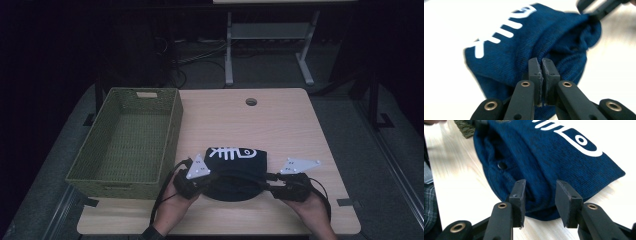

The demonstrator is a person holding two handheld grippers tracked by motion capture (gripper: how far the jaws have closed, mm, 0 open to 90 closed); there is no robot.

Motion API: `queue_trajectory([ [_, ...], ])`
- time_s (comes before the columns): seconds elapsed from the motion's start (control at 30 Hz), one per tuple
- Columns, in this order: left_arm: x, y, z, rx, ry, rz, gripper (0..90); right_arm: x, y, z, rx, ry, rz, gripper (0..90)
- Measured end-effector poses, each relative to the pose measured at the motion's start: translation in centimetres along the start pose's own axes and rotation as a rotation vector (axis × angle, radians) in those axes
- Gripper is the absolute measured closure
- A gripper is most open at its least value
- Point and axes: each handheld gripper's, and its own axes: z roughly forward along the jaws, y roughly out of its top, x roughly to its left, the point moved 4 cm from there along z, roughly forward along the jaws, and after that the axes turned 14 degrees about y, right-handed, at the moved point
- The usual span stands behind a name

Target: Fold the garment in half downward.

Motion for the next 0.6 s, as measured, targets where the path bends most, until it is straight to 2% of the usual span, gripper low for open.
queue_trajectory([
  [0.1, 0.4, -0.3, 0.0, 0.025, 0.028, 0.017, 86.4, 0.4, 0.1, 0.4, 0.005, 0.012, -0.013, 60.6],
  [0.2, 0.3, -1.5, 0.8, 0.091, 0.052, 0.037, 86.2, 0.7, 0.3, 0.9, 0.014, 0.027, -0.022, 61.4],
  [0.3, -0.1, -2.6, 1.8, 0.158, 0.042, 0.043, 86.1, 0.9, 0.2, 1.6, 0.036, 0.037, -0.028, 62.2],
  [0.4, -0.6, -3.1, 2.3, 0.194, 0.03, 0.056, 86.0, 1.0, 0.2, 2.0, 0.046, 0.04, -0.031, 62.1],
  [0.5, -0.8, -3.4, 2.4, 0.211, 0.037, 0.084, 85.4, 1.0, 0.5, 1.7, 0.009, 0.054, -0.031, 62.1],
  [0.6, -0.4, -3.3, 2.2, 0.207, 0.048, 0.074, 83.7, 0.8, 1.0, 1.4, -0.014, 0.055, -0.028, 61.2],
])
